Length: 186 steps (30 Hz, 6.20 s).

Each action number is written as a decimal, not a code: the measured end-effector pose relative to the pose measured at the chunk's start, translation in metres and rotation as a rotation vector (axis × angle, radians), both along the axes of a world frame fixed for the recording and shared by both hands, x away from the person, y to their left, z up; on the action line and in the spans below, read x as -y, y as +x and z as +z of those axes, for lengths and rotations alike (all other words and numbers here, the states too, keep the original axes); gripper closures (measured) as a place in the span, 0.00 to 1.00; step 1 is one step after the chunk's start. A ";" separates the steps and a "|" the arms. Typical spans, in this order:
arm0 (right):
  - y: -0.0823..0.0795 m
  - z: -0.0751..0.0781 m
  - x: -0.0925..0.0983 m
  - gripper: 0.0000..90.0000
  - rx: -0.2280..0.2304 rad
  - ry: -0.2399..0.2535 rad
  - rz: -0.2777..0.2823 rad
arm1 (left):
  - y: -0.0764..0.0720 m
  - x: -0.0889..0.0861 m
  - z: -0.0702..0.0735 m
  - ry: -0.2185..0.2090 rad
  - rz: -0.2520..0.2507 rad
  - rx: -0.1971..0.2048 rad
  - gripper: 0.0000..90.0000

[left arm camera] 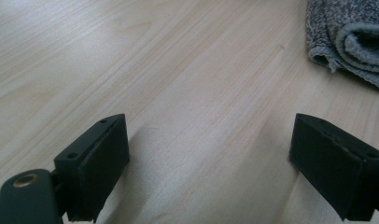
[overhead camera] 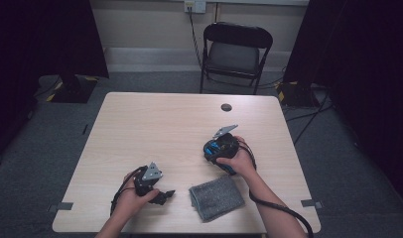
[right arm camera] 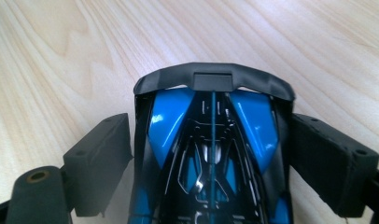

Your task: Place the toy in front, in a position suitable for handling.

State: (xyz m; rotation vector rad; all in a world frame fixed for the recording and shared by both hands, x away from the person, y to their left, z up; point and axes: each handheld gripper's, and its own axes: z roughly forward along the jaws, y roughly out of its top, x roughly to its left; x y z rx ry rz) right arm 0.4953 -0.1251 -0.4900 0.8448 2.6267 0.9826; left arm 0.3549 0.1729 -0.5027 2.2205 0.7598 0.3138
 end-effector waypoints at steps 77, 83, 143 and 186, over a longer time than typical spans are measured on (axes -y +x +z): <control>0.012 0.037 -0.037 0.28 0.048 0.095 0.006 | 0.000 0.000 0.000 -0.002 -0.003 -0.001 0.12; 0.016 0.029 -0.049 0.28 0.031 0.081 0.030 | 0.000 0.000 0.000 -0.002 -0.003 -0.002 0.13; -0.013 0.011 -0.002 0.16 0.012 0.108 -0.001 | 0.000 0.000 0.000 0.010 0.001 0.007 0.12; -0.034 -0.014 0.019 0.27 0.063 0.108 0.089 | -0.012 0.030 0.026 -0.137 -0.066 -0.016 0.21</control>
